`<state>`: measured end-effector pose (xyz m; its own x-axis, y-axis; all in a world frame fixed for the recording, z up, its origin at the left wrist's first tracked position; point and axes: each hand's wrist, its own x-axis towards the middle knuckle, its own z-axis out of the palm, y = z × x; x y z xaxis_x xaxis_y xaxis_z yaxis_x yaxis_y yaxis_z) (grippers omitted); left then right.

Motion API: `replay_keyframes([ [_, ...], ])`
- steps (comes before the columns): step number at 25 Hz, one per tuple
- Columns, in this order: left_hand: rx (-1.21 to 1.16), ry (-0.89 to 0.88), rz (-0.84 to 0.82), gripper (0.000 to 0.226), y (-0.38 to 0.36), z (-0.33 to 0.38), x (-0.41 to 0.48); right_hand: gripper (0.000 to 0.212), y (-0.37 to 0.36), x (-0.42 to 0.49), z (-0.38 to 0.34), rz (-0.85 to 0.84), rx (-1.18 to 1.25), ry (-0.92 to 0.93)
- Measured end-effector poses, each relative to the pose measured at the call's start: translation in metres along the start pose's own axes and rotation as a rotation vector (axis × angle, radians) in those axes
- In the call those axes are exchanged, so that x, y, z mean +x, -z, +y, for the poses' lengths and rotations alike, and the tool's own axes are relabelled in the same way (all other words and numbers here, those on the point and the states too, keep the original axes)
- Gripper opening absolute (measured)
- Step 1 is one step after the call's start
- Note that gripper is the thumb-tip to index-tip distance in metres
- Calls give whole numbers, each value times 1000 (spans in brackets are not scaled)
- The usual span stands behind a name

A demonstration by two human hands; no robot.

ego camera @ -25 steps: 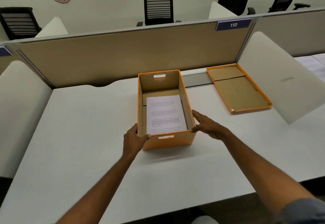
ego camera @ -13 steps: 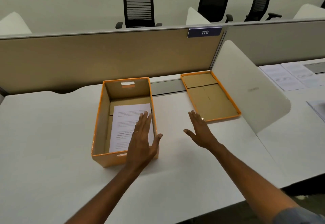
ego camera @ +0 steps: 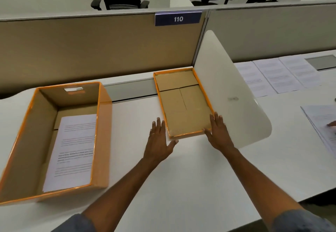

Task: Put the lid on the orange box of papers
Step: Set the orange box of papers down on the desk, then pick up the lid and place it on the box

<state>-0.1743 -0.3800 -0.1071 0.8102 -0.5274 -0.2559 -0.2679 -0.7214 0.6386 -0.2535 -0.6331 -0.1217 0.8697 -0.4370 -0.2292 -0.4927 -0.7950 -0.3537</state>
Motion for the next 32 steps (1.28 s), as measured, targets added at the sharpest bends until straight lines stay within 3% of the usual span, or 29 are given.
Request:
replay_keyframes([
  [4,-311,337,-41,95,-23,19,44,76,-3,28,28,-79,95,-30],
  [8,-418,394,104,76,-38,20,68,78,-12,44,34,-125,202,-47],
  [13,-516,513,136,60,-36,7,81,86,-19,52,32,-120,281,-24],
  [21,-553,384,246,65,-21,-12,53,91,-30,36,16,-108,343,9],
  [23,-584,368,282,66,-11,-16,39,94,-26,29,12,-43,513,-48],
  [25,-582,360,330,67,4,-21,25,93,-17,20,5,-1,794,-216],
  [27,-576,296,365,67,23,-25,13,77,-7,10,1,-38,1054,-295],
  [30,-510,135,423,61,55,-28,-6,38,7,-7,-15,-180,1161,-112],
  [32,-428,67,498,51,73,-29,-20,34,20,-22,-35,-210,1226,-46],
])
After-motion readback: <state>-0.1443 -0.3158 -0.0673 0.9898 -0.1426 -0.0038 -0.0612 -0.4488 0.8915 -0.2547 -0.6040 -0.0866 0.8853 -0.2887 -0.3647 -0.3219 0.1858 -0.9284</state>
